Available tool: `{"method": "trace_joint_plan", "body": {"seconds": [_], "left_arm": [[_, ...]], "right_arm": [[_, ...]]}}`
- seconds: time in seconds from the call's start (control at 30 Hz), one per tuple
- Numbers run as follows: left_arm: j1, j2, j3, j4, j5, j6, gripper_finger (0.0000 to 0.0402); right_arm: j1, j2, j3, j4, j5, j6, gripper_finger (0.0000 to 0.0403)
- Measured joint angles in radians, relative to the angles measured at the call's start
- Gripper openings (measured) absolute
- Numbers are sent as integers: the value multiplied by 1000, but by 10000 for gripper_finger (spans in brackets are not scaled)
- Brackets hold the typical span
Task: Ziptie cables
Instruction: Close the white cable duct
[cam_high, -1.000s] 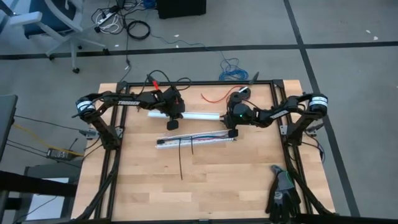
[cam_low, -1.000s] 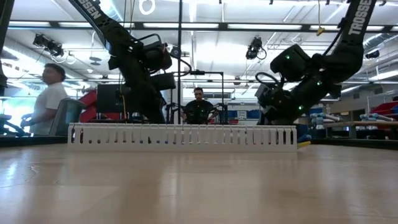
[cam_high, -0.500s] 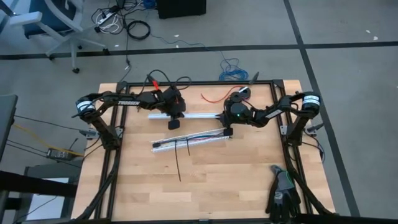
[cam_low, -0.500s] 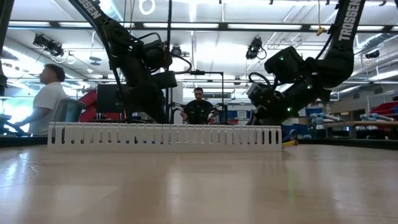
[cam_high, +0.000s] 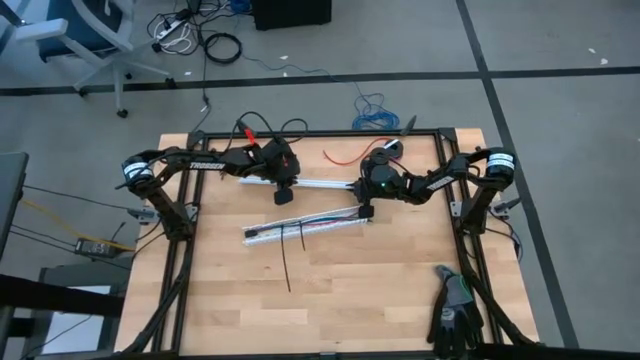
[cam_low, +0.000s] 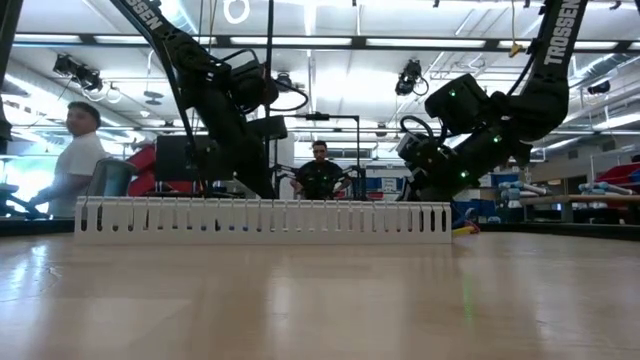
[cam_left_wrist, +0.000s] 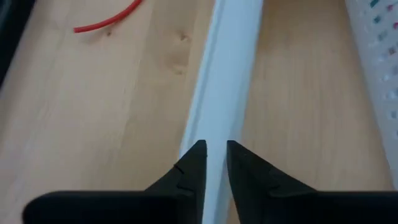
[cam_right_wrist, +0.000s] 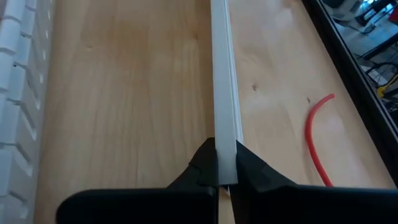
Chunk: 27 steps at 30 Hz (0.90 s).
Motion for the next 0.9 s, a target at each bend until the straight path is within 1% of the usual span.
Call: {"method": "trace_joint_plan", "body": {"seconds": [0.17, 0.27, 0.37, 0.43, 0.53, 0.7, 0.83, 0.9], "left_arm": [[0, -5, -1, 4, -89, 1, 95], [-2, -20, 7, 0, -132, 3, 96], [-8, -39, 14, -1, -171, 21, 95], [-18, -56, 14, -7, -222, 28, 95], [-44, -78, 10, -11, -307, 30, 95], [-103, -88, 9, -49, -425, 2, 94], [-151, -88, 7, -75, -482, -57, 94], [-172, -90, -13, -49, -503, -86, 94]], "right_arm": [[-1, -22, 0, -21, 38, 6, 5], [-10, -49, 0, -54, 39, 26, 5], [-16, -80, -1, -124, 39, 31, 4], [-16, -99, 0, -154, 39, 39, 4], [-19, -116, 0, -175, 25, 70, 4], [-20, -118, 0, -186, 18, 71, 4], [-11, -137, 0, -228, 14, 75, 4], [-4, -159, 0, -247, 14, 75, 4]]}}
